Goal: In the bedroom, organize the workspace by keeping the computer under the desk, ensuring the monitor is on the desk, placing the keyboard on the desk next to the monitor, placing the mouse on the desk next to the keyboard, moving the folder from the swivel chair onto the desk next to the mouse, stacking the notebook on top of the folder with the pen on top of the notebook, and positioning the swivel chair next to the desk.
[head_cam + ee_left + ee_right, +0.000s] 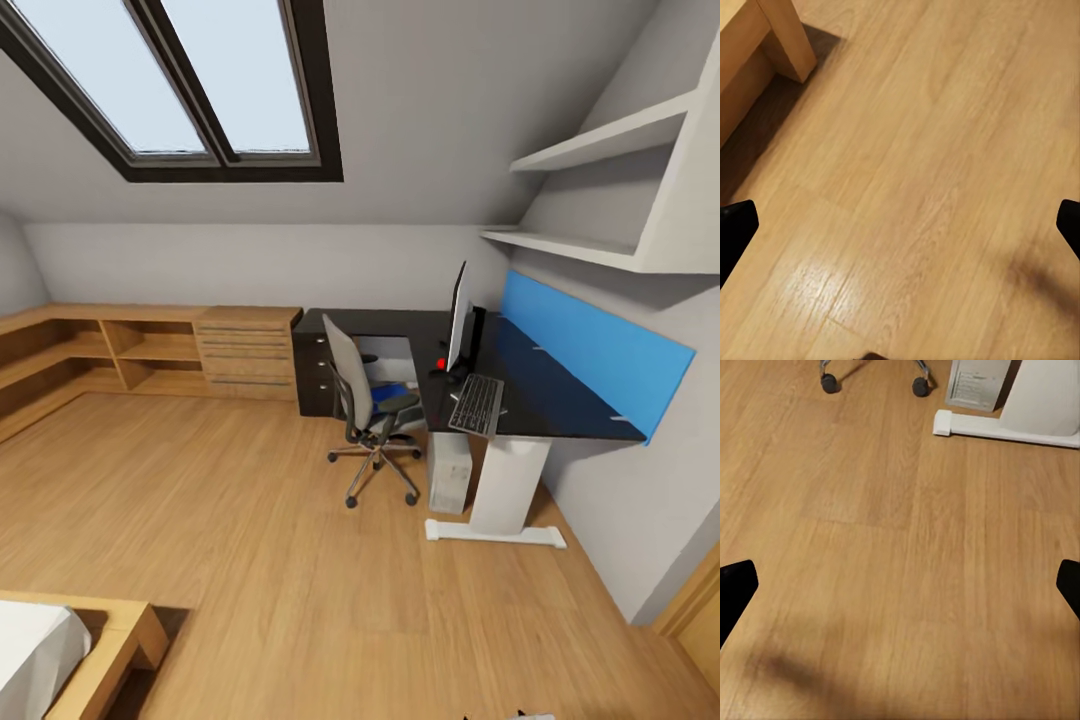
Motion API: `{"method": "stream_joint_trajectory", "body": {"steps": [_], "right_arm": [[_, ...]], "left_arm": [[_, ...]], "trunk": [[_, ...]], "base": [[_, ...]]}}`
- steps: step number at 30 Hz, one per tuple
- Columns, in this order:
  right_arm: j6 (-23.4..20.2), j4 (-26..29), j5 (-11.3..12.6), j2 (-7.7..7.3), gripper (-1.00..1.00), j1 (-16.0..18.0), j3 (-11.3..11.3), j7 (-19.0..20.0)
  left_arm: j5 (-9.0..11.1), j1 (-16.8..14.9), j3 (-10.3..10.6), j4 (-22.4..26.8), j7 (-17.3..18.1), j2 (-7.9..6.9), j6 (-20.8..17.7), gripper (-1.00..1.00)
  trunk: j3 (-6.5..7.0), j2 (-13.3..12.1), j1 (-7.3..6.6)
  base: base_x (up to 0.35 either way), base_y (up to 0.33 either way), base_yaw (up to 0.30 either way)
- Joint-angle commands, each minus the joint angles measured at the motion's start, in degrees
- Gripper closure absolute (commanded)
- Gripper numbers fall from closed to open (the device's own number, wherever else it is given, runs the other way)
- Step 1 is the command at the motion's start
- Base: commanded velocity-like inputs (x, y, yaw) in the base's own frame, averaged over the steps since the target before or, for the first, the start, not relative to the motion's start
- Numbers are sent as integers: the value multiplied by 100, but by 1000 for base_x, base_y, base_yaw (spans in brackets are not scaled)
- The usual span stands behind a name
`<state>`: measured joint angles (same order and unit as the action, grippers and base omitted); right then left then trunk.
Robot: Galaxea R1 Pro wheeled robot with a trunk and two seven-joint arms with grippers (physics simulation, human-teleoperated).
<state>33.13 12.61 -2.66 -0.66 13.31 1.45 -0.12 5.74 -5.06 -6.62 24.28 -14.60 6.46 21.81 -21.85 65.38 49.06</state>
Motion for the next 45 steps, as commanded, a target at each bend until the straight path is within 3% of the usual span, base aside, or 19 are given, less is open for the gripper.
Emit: {"method": "stream_joint_trajectory", "body": {"steps": [1,11,17,28,45], "right_arm": [[24,-42,-16,8,-100,5,7,-5],[127,-170,-11,54,-100,3,20,-6],[365,-180,-7,134,-100,0,12,-6],[388,-188,-14,144,-100,2,12,-6],[387,-323,-20,154,-100,4,40,-6]], "left_arm": [[59,-3,5,-2,10,-9,25,-100],[67,-3,3,-3,-6,-16,10,-100],[67,-3,3,-2,-7,-6,14,-100],[59,-3,3,-11,-8,4,16,-100],[59,-3,3,-11,1,13,15,-100]], "trunk": [[-25,45,23],[-204,446,242],[-303,687,374],[-479,1128,616],[-784,1810,989]], "base": [[0,0,0],[0,0,-16],[0,0,-233],[0,0,-282],[0,0,113]]}}
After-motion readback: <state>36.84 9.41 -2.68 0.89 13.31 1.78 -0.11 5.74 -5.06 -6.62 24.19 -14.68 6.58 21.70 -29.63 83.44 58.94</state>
